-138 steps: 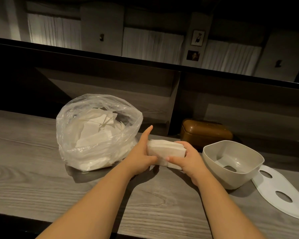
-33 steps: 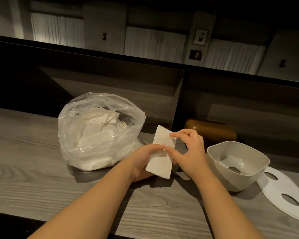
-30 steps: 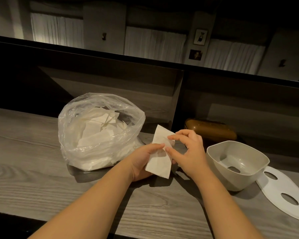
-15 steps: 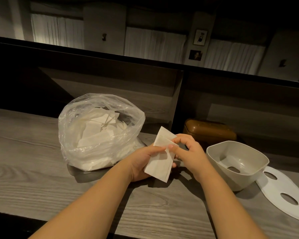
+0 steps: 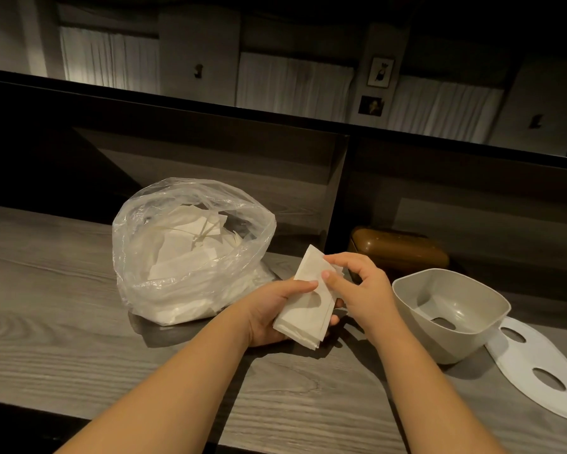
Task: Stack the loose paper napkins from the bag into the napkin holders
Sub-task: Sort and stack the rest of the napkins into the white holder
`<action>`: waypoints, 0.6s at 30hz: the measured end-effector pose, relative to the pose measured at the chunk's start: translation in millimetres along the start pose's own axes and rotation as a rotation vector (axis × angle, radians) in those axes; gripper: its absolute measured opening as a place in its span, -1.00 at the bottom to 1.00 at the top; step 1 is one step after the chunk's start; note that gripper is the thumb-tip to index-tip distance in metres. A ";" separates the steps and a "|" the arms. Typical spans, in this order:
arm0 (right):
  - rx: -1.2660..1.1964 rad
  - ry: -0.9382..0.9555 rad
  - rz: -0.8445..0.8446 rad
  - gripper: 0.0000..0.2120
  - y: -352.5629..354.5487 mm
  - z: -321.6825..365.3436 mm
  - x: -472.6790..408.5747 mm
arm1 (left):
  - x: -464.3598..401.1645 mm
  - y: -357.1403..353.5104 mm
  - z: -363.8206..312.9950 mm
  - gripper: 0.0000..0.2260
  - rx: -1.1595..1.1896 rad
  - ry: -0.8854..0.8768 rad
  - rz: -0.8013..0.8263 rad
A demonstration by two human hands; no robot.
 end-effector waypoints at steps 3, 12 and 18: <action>-0.087 -0.093 0.000 -0.71 -0.5 -6.6 -1.2 | 2.4 -3.3 -0.3 -0.53 -0.005 0.017 0.032; -0.306 -0.270 -0.046 -0.95 9.8 -10.4 1.8 | 8.6 -11.0 1.3 -0.54 -0.014 0.067 0.138; -0.311 -0.243 -0.108 -0.95 18.5 -6.0 -0.6 | 10.4 -12.7 0.6 -0.52 0.016 0.068 0.150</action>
Point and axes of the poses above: each hand's wrist, its own x-axis away from the middle knuckle, its own y-axis out of the back of the hand, z = x × y, the point moved 9 cm from there along -x, towards the middle knuckle, and after that the axes turned 6 degrees about x, right-handed, at the moved point
